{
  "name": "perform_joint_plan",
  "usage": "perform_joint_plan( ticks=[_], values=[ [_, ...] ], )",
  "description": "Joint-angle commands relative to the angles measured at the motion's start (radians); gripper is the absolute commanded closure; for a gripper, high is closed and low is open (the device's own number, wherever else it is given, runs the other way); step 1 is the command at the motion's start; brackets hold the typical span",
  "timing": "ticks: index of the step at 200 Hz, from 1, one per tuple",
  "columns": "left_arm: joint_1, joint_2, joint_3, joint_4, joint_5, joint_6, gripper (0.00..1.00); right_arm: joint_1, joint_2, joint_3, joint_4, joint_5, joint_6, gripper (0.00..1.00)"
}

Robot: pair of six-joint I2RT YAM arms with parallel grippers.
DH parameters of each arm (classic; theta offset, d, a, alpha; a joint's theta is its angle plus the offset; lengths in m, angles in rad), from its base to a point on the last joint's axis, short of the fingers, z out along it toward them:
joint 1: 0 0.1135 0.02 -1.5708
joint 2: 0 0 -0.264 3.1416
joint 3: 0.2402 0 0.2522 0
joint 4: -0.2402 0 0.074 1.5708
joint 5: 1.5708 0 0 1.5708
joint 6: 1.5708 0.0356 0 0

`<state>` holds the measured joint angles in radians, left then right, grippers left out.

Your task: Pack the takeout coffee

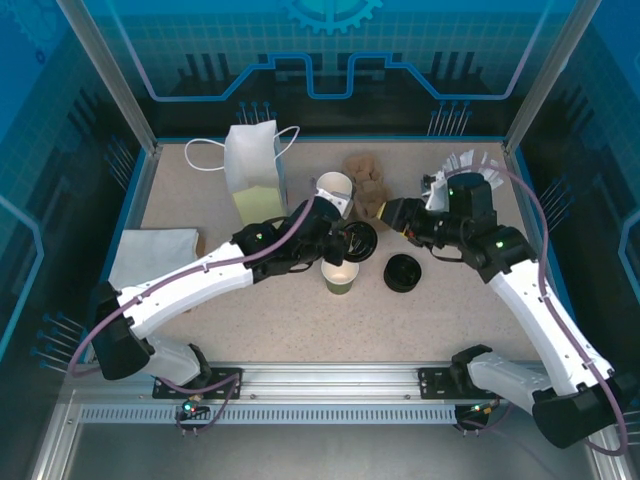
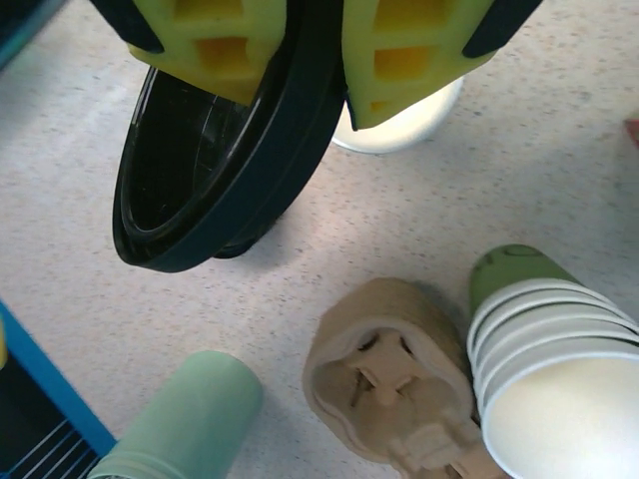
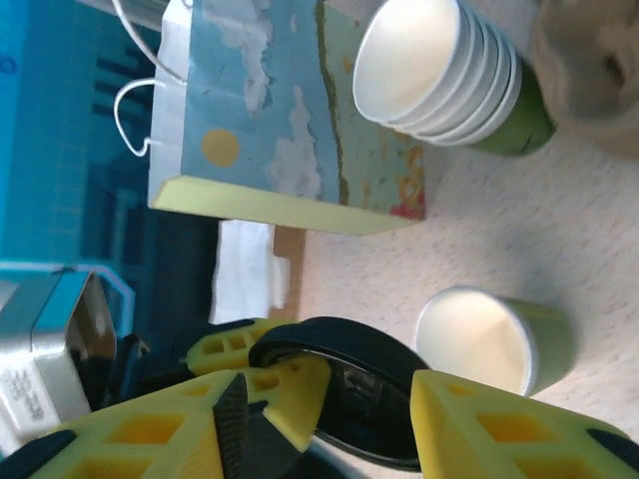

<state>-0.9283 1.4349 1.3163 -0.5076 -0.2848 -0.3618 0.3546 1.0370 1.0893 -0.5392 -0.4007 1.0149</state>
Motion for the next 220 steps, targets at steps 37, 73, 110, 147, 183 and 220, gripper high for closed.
perform_joint_plan(
  ticks=[37,73,110,147,183,220],
  values=[
    [-0.058,-0.027,-0.02,0.048,-0.252,0.115,1.0,0.102,-0.065,-0.109,0.235,0.118,0.634,0.49],
    [-0.067,-0.018,-0.022,0.055,-0.254,0.11,1.0,0.161,-0.065,-0.157,0.281,0.214,0.835,0.51],
    [-0.073,-0.021,-0.02,0.057,-0.252,0.106,1.0,0.19,-0.037,-0.167,0.326,0.255,0.914,0.52],
    [-0.08,-0.032,-0.026,0.068,-0.252,0.107,1.0,0.204,-0.007,-0.168,0.362,0.284,0.973,0.54],
    [-0.09,-0.037,-0.033,0.077,-0.258,0.11,0.99,0.208,0.027,-0.15,0.376,0.304,0.991,0.6],
    [-0.095,-0.039,-0.04,0.084,-0.264,0.112,0.99,0.215,0.056,-0.145,0.403,0.312,0.996,0.74]
  ],
)
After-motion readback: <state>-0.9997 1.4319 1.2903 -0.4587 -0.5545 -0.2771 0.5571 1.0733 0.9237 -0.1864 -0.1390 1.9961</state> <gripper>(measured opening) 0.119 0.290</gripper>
